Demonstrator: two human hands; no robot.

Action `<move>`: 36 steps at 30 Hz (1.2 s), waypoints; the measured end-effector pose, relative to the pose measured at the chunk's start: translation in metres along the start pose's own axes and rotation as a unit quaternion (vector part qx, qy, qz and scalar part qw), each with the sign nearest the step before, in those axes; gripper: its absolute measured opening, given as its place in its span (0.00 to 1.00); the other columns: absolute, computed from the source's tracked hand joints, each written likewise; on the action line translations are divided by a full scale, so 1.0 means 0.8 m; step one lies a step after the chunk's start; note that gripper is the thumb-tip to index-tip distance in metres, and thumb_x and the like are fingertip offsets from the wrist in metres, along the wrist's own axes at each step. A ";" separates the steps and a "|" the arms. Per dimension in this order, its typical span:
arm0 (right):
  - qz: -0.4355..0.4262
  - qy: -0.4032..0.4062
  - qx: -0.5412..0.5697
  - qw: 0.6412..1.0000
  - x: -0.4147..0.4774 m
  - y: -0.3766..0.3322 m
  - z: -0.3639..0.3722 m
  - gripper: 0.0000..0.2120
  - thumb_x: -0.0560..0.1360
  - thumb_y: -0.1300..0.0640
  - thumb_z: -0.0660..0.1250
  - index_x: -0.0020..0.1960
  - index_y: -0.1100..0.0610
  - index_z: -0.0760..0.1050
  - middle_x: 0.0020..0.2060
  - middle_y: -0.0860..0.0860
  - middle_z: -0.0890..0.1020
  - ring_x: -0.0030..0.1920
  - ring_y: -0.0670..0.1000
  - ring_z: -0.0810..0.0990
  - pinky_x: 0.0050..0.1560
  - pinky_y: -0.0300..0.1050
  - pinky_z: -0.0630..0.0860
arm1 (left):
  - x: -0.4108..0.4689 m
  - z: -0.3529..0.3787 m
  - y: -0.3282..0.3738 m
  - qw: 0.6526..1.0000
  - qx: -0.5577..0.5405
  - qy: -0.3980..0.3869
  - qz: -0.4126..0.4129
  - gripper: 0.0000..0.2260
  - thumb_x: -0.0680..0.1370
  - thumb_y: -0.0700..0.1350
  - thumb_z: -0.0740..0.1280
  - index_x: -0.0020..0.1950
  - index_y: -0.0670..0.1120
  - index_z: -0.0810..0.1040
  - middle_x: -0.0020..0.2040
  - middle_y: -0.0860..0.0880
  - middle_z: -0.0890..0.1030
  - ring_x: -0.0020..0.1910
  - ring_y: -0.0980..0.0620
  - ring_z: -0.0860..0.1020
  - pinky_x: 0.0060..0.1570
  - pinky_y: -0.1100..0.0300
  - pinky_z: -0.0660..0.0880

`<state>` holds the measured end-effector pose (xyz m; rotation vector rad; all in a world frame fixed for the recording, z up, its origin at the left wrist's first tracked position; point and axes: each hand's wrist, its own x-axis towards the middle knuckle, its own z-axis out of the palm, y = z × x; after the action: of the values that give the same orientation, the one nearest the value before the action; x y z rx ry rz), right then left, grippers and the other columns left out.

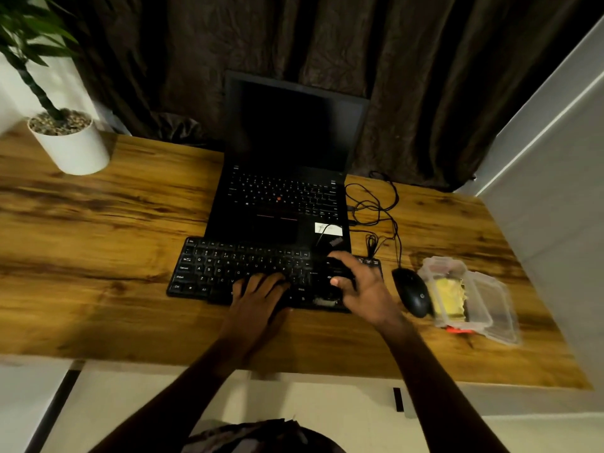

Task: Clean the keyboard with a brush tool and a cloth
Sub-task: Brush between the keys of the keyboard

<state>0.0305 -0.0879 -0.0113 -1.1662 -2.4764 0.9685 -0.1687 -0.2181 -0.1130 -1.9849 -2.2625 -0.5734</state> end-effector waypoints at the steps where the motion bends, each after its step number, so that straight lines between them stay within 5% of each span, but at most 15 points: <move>1: -0.004 0.008 -0.006 1.000 -0.003 0.008 -0.009 0.25 0.78 0.51 0.66 0.68 0.29 0.64 0.60 0.51 0.77 0.59 0.55 0.78 0.49 0.57 0.83 | 0.000 0.000 0.000 1.000 -0.003 0.002 -0.002 0.22 0.79 0.62 0.56 0.66 0.52 0.74 0.67 0.51 0.73 0.65 0.49 0.68 0.62 0.42 0.67; 6: 0.005 0.046 -0.033 0.998 -0.020 0.043 -0.042 0.20 0.77 0.40 0.61 0.69 0.34 0.67 0.55 0.51 0.81 0.54 0.55 0.80 0.47 0.54 0.83 | -0.001 0.000 0.000 1.000 -0.014 0.008 -0.010 0.22 0.80 0.62 0.57 0.66 0.52 0.74 0.67 0.52 0.73 0.65 0.49 0.67 0.62 0.42 0.68; 10: -0.026 0.056 0.004 0.998 -0.020 0.027 -0.031 0.17 0.80 0.54 0.66 0.68 0.45 0.71 0.53 0.51 0.81 0.50 0.45 0.82 0.39 0.38 0.82 | 0.000 -0.001 0.001 1.000 -0.016 0.011 -0.010 0.22 0.80 0.63 0.55 0.66 0.52 0.75 0.67 0.52 0.73 0.65 0.49 0.68 0.61 0.43 0.68; 14: -0.024 0.051 0.022 0.998 -0.024 0.031 -0.038 0.18 0.79 0.59 0.67 0.68 0.49 0.73 0.53 0.50 0.82 0.50 0.45 0.82 0.40 0.38 0.82 | -0.002 -0.001 0.001 1.000 -0.020 0.011 -0.013 0.23 0.80 0.63 0.55 0.66 0.52 0.75 0.67 0.52 0.73 0.65 0.49 0.67 0.63 0.44 0.66; 20: 0.009 0.083 0.003 0.996 -0.043 0.063 -0.071 0.21 0.78 0.61 0.68 0.65 0.43 0.72 0.53 0.48 0.81 0.54 0.45 0.81 0.49 0.45 0.83 | 0.000 0.000 0.001 1.000 -0.023 0.009 -0.016 0.23 0.79 0.62 0.55 0.66 0.52 0.75 0.67 0.52 0.74 0.66 0.49 0.67 0.63 0.44 0.65; 26: 0.007 0.070 0.030 0.997 -0.034 0.027 -0.033 0.21 0.79 0.59 0.66 0.68 0.42 0.70 0.53 0.44 0.78 0.52 0.42 0.79 0.37 0.31 0.78 | 0.000 -0.001 0.001 1.000 -0.012 0.019 -0.002 0.23 0.80 0.63 0.53 0.65 0.51 0.77 0.66 0.51 0.75 0.64 0.48 0.68 0.62 0.49 0.58; 33: 0.032 0.067 -0.033 0.997 -0.038 0.051 -0.052 0.25 0.79 0.50 0.66 0.64 0.24 0.62 0.58 0.54 0.79 0.57 0.55 0.79 0.50 0.58 0.82 | 0.000 -0.004 0.001 1.000 -0.024 0.000 -0.010 0.24 0.79 0.63 0.53 0.66 0.52 0.75 0.67 0.51 0.74 0.66 0.49 0.67 0.63 0.49 0.57; 36: 0.039 0.066 -0.039 0.996 -0.038 0.037 -0.041 0.25 0.79 0.50 0.64 0.68 0.26 0.61 0.61 0.51 0.76 0.55 0.48 0.75 0.49 0.53 0.81 | 0.000 -0.002 0.001 1.000 -0.025 -0.004 -0.012 0.24 0.80 0.64 0.53 0.66 0.52 0.75 0.67 0.51 0.74 0.66 0.49 0.67 0.64 0.48 0.58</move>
<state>0.0829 -0.0819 -0.0040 -1.3157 -2.3997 0.7944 -0.1685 -0.2188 -0.1116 -1.9881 -2.3033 -0.6326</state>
